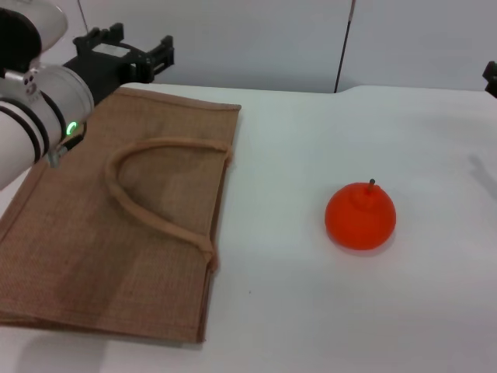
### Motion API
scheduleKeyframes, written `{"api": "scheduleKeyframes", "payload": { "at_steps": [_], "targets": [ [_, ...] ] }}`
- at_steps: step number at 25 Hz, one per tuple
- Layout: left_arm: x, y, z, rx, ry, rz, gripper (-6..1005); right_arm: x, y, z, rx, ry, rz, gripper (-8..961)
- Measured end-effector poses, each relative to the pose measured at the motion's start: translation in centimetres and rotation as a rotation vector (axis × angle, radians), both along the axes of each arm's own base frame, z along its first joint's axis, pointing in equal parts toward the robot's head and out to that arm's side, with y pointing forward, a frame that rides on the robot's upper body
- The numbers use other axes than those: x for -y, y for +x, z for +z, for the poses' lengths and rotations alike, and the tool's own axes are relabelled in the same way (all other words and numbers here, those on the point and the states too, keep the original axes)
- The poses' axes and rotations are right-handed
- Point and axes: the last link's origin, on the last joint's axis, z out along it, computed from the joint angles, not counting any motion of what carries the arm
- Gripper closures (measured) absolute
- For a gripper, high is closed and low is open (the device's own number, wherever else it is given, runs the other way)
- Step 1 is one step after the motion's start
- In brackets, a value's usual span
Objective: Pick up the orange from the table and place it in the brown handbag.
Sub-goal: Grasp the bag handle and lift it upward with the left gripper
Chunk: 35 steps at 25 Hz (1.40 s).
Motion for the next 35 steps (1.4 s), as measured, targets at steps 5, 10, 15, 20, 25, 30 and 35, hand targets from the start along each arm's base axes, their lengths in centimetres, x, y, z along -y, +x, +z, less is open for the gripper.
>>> {"api": "scheduleKeyframes", "payload": {
  "at_steps": [5,10,15,20,25,30,35],
  "targets": [
    [0.6,-0.2,-0.2,-0.008,-0.093,-0.016,195,0.0,0.0,0.0,0.004,-0.002,0.001,64],
    [0.9,-1.6,0.7,-0.053,-0.188,0.043,195,0.0,0.1,0.0,0.012,-0.01,-0.006,64],
    [0.3,-1.5,2.1,-0.076,-0.292,0.112,194,-0.2,0.1,0.0,0.01,-0.011,-0.009,64],
    [0.1,-1.8,2.5,-0.136,-0.361,0.178,197,-0.5,-0.2,-0.3,0.023,-0.023,-0.005,64],
    [0.4,-2.0,2.2,-0.192,-0.452,0.217,200,-0.5,-0.3,-0.5,0.03,-0.033,-0.004,64],
    [0.7,-2.5,1.9,-0.276,-0.519,0.274,202,-0.5,-0.2,-0.7,0.029,-0.037,-0.007,64],
    [0.9,-3.1,1.9,-0.326,-0.543,0.332,205,-0.6,-0.2,-0.7,0.029,-0.038,-0.007,64]
  ]
}}
